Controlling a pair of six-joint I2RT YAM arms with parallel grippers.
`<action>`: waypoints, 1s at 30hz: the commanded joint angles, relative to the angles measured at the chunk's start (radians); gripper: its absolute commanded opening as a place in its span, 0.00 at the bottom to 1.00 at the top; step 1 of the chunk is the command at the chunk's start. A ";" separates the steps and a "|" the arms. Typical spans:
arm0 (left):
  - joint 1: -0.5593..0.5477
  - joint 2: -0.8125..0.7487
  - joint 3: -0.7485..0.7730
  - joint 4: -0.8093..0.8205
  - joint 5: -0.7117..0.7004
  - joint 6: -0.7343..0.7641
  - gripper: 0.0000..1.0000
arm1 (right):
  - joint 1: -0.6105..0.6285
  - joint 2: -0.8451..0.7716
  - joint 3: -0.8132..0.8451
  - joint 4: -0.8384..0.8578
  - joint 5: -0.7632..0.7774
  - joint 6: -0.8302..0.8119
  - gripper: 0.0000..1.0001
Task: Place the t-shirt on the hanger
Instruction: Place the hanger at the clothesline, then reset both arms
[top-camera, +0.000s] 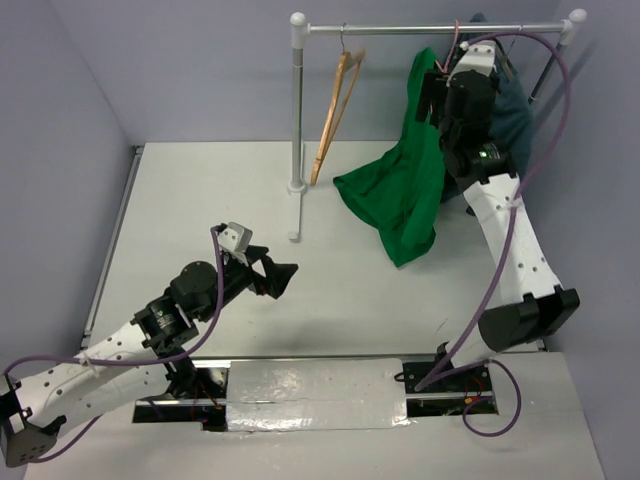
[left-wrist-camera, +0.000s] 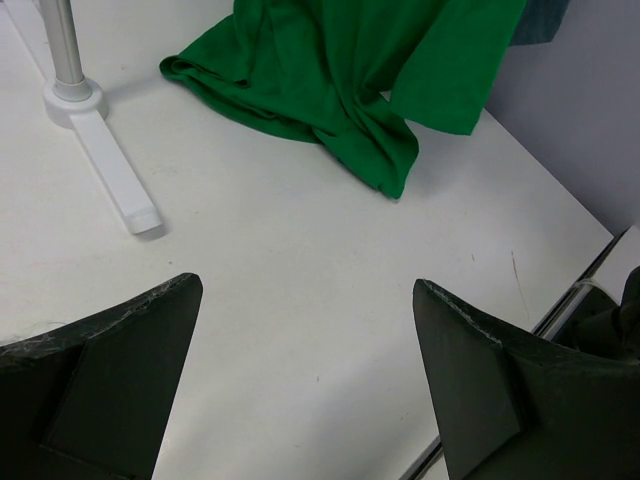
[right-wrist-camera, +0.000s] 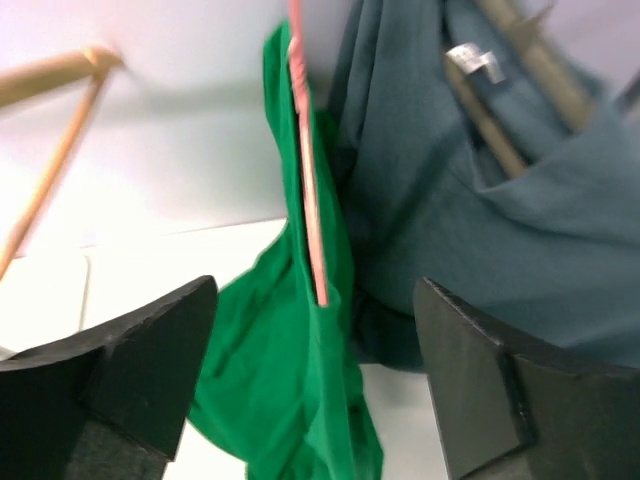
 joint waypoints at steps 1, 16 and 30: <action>-0.005 0.010 -0.003 0.062 -0.020 0.030 0.99 | -0.004 -0.130 0.078 -0.054 0.002 0.056 0.90; -0.003 0.015 -0.018 0.080 -0.110 0.117 0.99 | 0.324 -0.539 -0.404 -0.011 -0.126 0.311 1.00; -0.005 -0.059 -0.053 0.115 -0.074 0.126 0.99 | 0.505 -0.904 -0.880 0.133 -0.302 0.421 0.99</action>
